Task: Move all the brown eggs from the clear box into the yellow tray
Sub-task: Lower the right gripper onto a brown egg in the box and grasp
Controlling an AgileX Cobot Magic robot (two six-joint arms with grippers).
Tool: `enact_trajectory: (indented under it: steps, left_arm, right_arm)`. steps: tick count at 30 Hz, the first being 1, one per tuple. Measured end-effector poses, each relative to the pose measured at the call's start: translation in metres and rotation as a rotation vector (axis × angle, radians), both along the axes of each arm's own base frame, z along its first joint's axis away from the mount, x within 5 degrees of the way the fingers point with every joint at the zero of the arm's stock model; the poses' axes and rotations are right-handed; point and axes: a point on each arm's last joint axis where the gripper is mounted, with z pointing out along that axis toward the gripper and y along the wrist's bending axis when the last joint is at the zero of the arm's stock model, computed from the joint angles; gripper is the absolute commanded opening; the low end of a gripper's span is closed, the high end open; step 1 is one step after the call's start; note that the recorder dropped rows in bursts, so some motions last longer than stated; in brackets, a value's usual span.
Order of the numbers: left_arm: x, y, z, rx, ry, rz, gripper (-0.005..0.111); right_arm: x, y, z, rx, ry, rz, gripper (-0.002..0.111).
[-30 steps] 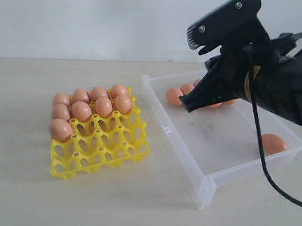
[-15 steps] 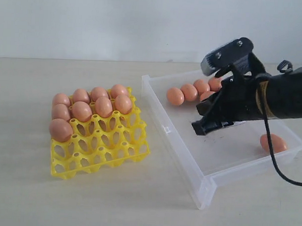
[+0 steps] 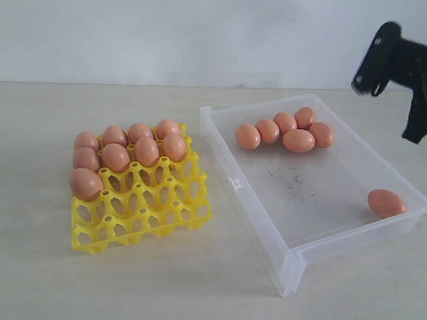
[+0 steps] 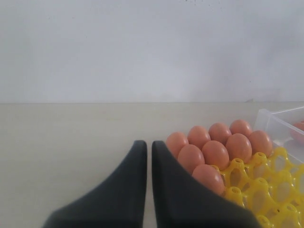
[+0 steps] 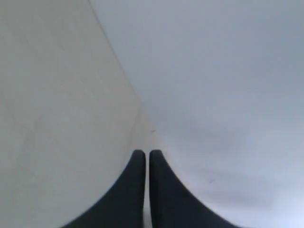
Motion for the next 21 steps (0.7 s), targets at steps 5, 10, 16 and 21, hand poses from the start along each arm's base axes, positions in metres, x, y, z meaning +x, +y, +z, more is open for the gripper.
enact_trajectory:
  steps: [5,10,16,21]
  left_arm:
    - [0.0,0.0,0.0,0.0,0.0,0.0,0.004]
    - [0.0,0.0,0.0,0.0,0.0,0.0,0.004]
    - [0.0,0.0,0.0,0.0,0.0,0.0,0.004]
    - [0.0,0.0,0.0,0.0,-0.002,0.001,0.004]
  right_arm:
    - [0.022,-0.024,-0.009,0.544,0.242,-0.307,0.0]
    - [0.025,-0.018,-0.059,0.925,0.745,-0.307,0.0]
    - [0.032,0.036,-0.047,1.246,0.777,0.059,0.014]
    - [0.03,0.068,-0.052,1.134,0.745,0.106,0.044]
